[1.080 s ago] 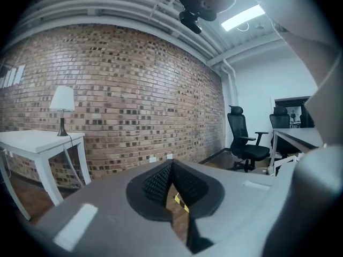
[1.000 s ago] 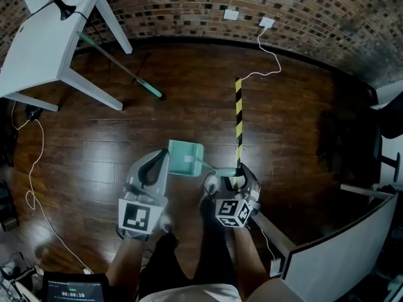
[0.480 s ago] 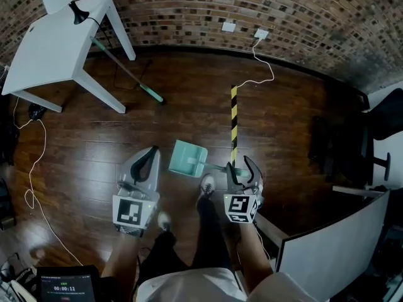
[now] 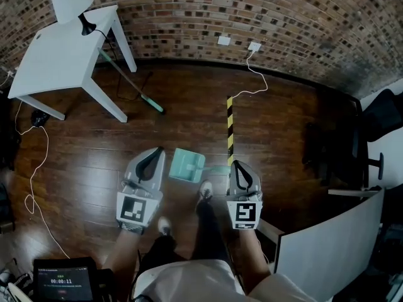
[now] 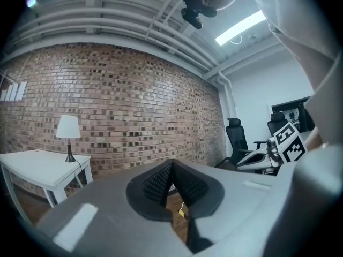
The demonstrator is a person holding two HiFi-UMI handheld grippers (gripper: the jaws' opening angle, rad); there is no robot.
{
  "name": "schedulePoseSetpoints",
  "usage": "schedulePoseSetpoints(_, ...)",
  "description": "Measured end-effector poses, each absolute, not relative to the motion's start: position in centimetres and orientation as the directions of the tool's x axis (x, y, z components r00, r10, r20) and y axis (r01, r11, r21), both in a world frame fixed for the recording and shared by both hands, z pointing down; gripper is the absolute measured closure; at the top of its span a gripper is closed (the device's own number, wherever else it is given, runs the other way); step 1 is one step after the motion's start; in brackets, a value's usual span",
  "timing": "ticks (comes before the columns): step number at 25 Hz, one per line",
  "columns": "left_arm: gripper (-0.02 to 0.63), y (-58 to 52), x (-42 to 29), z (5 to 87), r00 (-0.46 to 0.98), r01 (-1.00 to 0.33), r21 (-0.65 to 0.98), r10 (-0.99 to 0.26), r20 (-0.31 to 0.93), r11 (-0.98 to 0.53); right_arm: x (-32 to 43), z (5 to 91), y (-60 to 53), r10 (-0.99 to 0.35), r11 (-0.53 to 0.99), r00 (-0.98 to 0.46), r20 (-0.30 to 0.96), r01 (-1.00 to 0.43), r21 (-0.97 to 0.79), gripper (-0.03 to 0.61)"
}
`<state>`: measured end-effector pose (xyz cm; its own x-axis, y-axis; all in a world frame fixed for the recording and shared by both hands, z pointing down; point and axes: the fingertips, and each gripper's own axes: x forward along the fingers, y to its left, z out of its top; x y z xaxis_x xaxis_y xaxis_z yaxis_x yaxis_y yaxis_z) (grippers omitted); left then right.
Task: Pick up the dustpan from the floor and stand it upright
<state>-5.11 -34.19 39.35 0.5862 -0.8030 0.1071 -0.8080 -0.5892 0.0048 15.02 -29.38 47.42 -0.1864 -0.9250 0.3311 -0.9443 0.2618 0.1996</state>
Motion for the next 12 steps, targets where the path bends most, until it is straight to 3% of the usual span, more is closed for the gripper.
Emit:
schedulePoseSetpoints(5,0.612,-31.1,-7.4,36.1,0.607,-0.794,0.014,-0.791,0.076,-0.608,12.5,43.2,-27.0,-0.924,0.283,-0.177,0.338,-0.913,0.294,0.566)
schedulePoseSetpoints(12,0.612,-23.1,-12.9,31.0,0.665,-0.746,0.017,-0.746,-0.009,-0.665,8.4,35.5,-20.2,-0.951,0.24,-0.177,0.255,-0.939,0.245,0.568)
